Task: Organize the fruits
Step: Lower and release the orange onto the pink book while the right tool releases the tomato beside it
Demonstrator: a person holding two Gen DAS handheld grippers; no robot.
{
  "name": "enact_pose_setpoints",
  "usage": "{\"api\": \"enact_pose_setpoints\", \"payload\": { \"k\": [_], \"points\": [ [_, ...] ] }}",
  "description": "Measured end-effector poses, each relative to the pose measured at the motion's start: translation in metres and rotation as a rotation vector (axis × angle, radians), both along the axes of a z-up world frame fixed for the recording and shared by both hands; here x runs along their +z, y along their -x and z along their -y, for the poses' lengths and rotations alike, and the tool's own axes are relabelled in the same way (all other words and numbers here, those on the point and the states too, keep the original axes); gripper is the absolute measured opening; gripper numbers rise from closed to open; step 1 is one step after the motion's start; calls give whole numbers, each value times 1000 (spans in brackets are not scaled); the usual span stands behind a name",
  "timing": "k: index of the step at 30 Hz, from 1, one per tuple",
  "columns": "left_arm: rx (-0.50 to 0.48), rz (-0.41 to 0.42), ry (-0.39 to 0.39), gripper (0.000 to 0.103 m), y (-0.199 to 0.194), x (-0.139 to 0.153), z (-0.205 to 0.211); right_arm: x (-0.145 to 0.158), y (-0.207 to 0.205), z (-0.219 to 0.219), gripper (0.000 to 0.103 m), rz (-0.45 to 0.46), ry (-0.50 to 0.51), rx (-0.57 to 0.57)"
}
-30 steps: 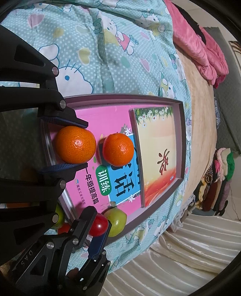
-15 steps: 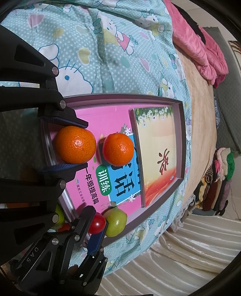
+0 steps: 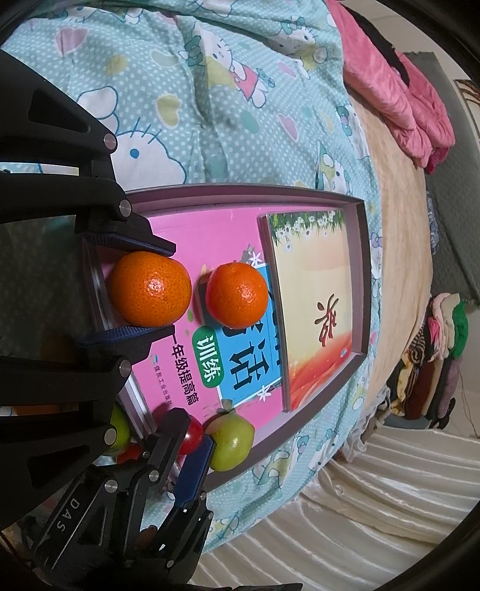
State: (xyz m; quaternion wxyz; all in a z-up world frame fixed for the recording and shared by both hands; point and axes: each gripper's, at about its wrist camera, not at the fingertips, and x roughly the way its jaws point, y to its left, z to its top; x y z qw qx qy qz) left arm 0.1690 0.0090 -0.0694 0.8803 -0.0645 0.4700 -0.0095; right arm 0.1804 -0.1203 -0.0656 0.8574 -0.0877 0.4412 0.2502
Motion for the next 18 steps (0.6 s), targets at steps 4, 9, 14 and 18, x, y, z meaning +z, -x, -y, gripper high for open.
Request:
{"api": "enact_pose_setpoints", "payload": {
  "k": [4, 9, 14, 18],
  "points": [
    [-1, -1, 1, 37, 0, 0, 0, 2, 1, 0, 36, 4, -10, 1],
    [-3, -8, 2, 37, 0, 0, 1, 7, 4, 2, 38, 21, -22, 0],
    [-3, -12, 2, 37, 0, -1, 2, 10, 5, 5, 40, 33, -34, -9],
    [-1, -16, 4, 37, 0, -1, 0, 13, 6, 7, 43, 43, -38, -15]
  ]
}}
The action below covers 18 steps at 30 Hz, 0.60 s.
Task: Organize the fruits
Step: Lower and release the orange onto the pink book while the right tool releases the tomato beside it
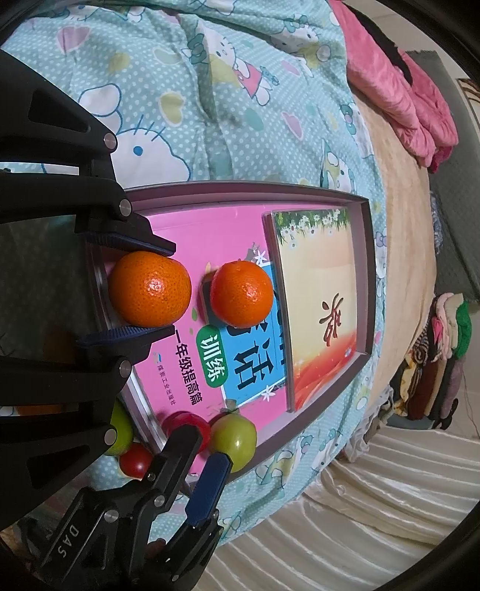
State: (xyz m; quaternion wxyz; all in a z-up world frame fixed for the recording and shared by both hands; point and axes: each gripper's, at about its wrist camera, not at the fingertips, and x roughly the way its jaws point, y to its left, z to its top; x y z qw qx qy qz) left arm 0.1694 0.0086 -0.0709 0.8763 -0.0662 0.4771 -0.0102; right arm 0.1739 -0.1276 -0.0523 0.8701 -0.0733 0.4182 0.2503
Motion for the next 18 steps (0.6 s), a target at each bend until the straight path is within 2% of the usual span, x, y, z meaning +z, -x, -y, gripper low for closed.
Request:
{"api": "enact_pose_setpoints", "payload": {
  "k": [13, 15, 18],
  "points": [
    [2, 39, 16, 44, 4, 10, -1, 6, 2, 3, 52, 27, -20, -12],
    [1, 53, 22, 50, 5, 13, -1, 8, 2, 4, 52, 33, -28, -13],
    [7, 61, 25, 54, 8, 17, -3, 11, 3, 7, 57, 44, -41, -16]
  ]
}}
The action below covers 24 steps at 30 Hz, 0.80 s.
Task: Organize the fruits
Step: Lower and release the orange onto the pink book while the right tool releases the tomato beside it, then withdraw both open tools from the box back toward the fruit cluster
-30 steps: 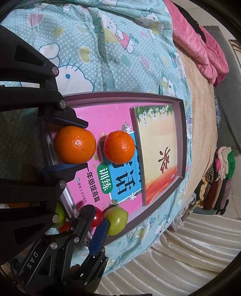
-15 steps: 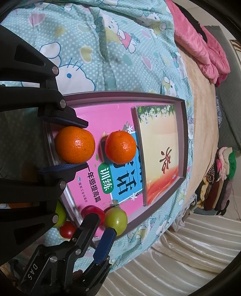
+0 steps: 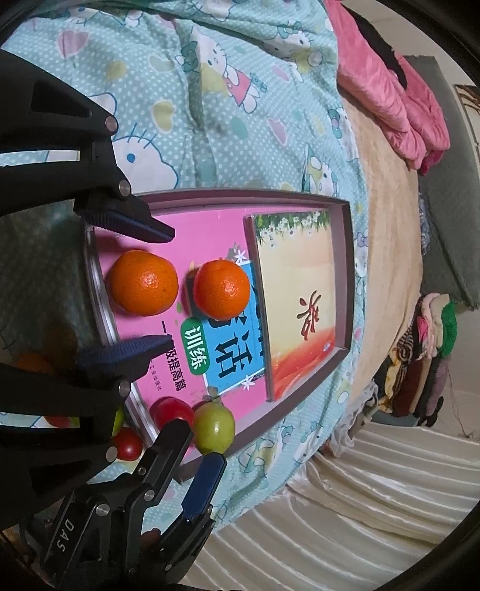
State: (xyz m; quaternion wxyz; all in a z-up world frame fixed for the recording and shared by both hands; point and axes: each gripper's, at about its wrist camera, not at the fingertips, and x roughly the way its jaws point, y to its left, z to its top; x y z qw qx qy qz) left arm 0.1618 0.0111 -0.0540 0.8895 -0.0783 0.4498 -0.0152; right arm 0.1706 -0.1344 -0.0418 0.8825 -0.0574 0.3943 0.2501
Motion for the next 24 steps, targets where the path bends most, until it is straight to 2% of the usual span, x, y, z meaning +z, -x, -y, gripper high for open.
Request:
{"api": "enact_pose_setpoints", "payload": {
  "k": [5, 7, 8, 9, 17, 24],
  "points": [
    [15, 14, 14, 54, 4, 5, -4, 3, 0, 2, 58, 8, -11, -8],
    [22, 20, 19, 59, 6, 7, -6, 4, 0, 3, 62, 11, -17, -13],
    [27, 23, 19, 66, 6, 8, -7, 4, 0, 4, 63, 13, -20, -18],
    [33, 26, 19, 70, 7, 9, -9, 5, 0, 5, 66, 14, -22, -25],
    [49, 45, 35, 70, 12, 14, -16, 11, -4, 20, 70, 30, -60, -78],
    [55, 56, 33, 71, 21, 19, -19, 20, -5, 39, 76, 32, -103, -135]
  ]
}}
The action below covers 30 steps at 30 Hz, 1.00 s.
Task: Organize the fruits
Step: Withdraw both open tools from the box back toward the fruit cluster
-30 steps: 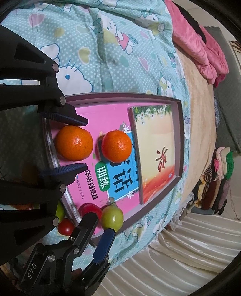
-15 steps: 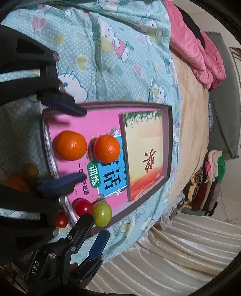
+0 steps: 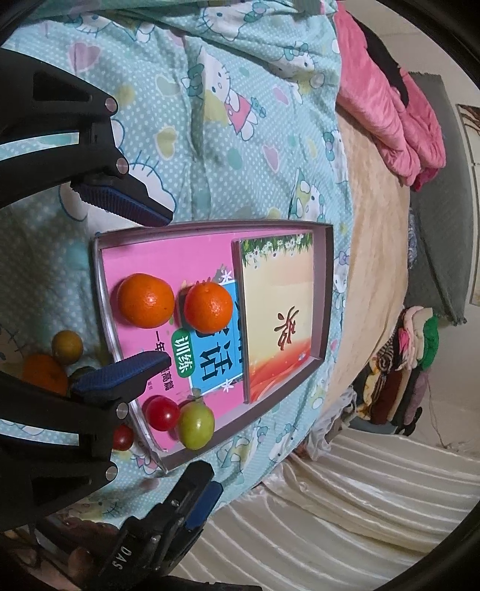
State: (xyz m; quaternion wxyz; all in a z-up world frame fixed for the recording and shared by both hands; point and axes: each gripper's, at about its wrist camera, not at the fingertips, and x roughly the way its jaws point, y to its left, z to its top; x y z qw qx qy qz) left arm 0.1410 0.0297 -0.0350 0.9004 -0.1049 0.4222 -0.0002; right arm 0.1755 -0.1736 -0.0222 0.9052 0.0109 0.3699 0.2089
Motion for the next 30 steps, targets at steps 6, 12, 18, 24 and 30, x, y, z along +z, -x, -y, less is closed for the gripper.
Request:
{"api": "enact_pose_setpoints", "payload": {
  "k": [6, 12, 18, 24, 30],
  "points": [
    [-5, 3, 0, 71, 7, 4, 1, 4, 4, 10, 79, 4, -10, -26],
    [-15, 14, 12, 71, 13, 9, 3, 6, 9, 10, 80, 5, -6, -23],
    [-39, 20, 18, 71, 19, 12, 8, 7, 17, 7, 83, 7, 0, -10],
    [-55, 20, 19, 71, 23, 13, 13, 8, 22, 5, 84, 9, 20, -5],
    [-81, 4, 11, 71, 29, 11, 23, 7, 27, 2, 84, 8, 46, -1]
  ]
}}
